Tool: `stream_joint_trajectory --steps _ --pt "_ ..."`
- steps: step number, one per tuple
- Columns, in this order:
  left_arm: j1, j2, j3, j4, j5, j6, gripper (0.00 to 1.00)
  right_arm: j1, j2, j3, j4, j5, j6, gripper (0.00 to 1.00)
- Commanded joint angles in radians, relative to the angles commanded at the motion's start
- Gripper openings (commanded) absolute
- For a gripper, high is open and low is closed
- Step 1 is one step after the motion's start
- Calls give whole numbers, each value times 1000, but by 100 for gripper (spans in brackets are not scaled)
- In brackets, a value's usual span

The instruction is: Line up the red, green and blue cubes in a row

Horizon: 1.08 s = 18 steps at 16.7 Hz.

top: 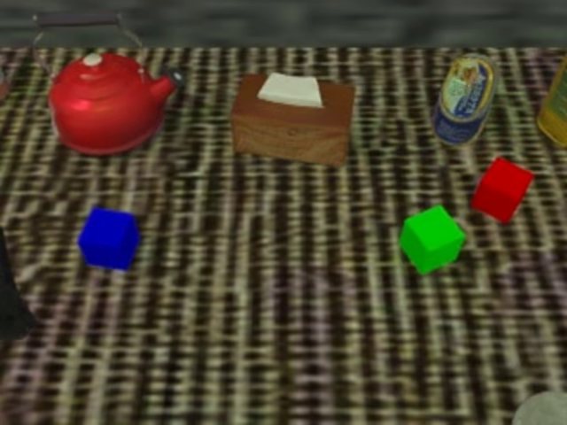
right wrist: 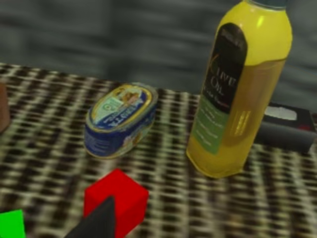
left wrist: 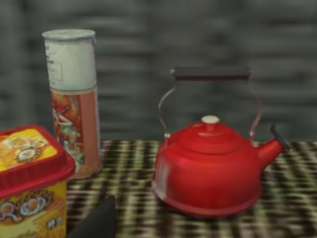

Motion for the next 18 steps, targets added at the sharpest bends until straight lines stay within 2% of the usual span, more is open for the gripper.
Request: stream_joint_trajectory --steps 12,18 --pt "0 0 0 0 0 0 100 69 1396 1116 -709 13 -441 100" --pt "0 0 0 0 0 0 100 96 1848 1536 -954 11 -601 100"
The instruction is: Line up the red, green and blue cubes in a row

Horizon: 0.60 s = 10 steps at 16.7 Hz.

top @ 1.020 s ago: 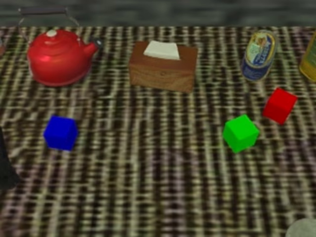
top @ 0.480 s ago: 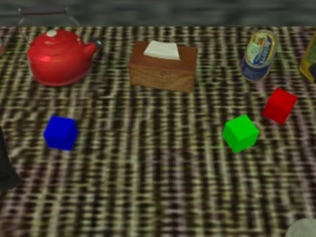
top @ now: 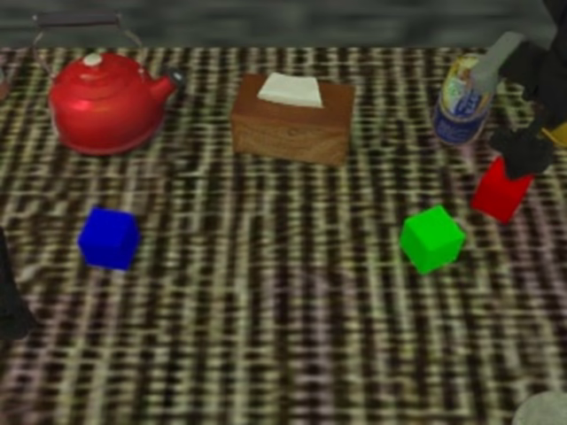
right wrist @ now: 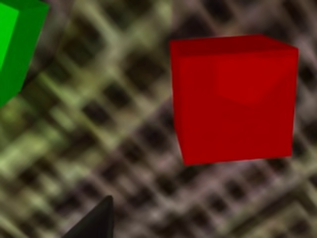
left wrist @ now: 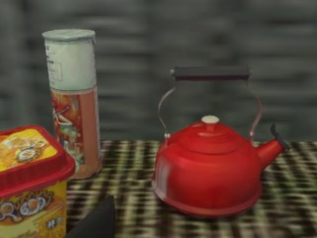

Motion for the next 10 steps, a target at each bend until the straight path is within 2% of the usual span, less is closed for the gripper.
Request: stream_joint_trajectory --steps 4,10 --pt "0 0 0 0 0 0 100 9 143 147 -70 -3 -52 100" --pt "0 0 0 0 0 0 100 4 153 156 -73 -3 -55 100"
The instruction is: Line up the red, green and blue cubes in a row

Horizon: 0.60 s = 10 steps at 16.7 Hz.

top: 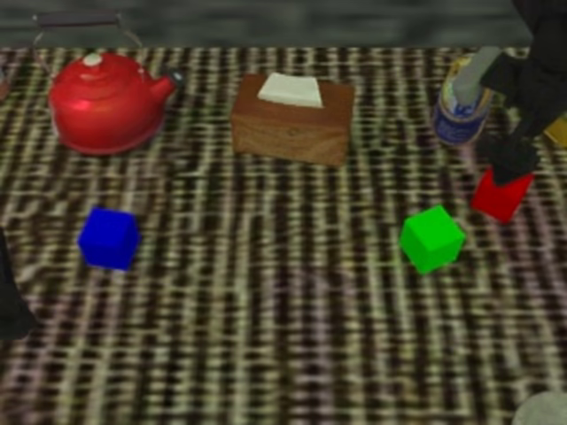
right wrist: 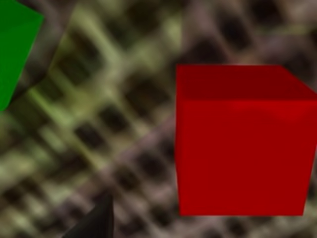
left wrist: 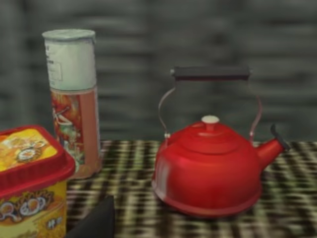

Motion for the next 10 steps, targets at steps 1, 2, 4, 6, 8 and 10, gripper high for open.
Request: stream_joint_trajectory --steps 1,2,4,6,8,10 --pt "0 0 0 0 0 0 100 1 1 -3 3 0 -1 100" --pt "0 0 0 0 0 0 100 3 5 -15 17 0 -2 100" --pt "0 0 0 0 0 0 100 5 23 -57 75 0 -2 100" --pt "0 0 0 0 0 0 100 6 49 -112 166 0 0 100" --pt "0 0 0 0 0 0 100 7 75 -164 247 0 1 100" --pt "0 0 0 0 0 0 100 7 92 -194 286 1 1 100"
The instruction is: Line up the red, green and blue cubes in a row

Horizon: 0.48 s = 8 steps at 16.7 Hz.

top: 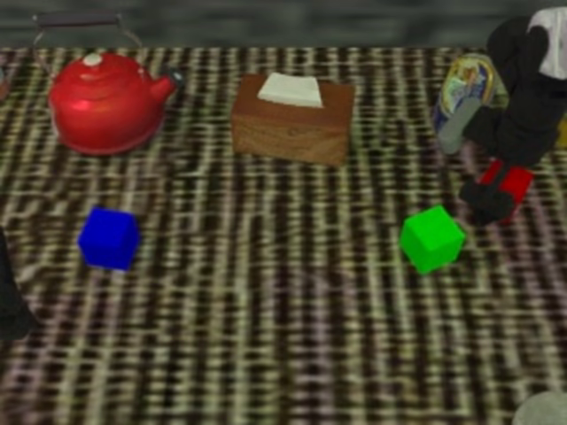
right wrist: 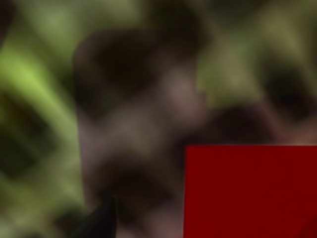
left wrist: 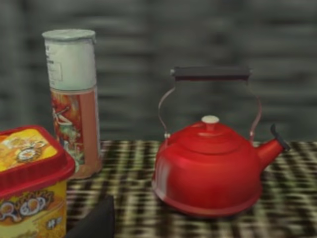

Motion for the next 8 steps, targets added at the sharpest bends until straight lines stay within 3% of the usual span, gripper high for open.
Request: stream_joint_trajectory --steps 4,8 --pt "0 0 0 0 0 0 100 0 2 -3 4 0 0 100" --pt "0 0 0 0 0 0 100 0 2 -3 4 0 0 70"
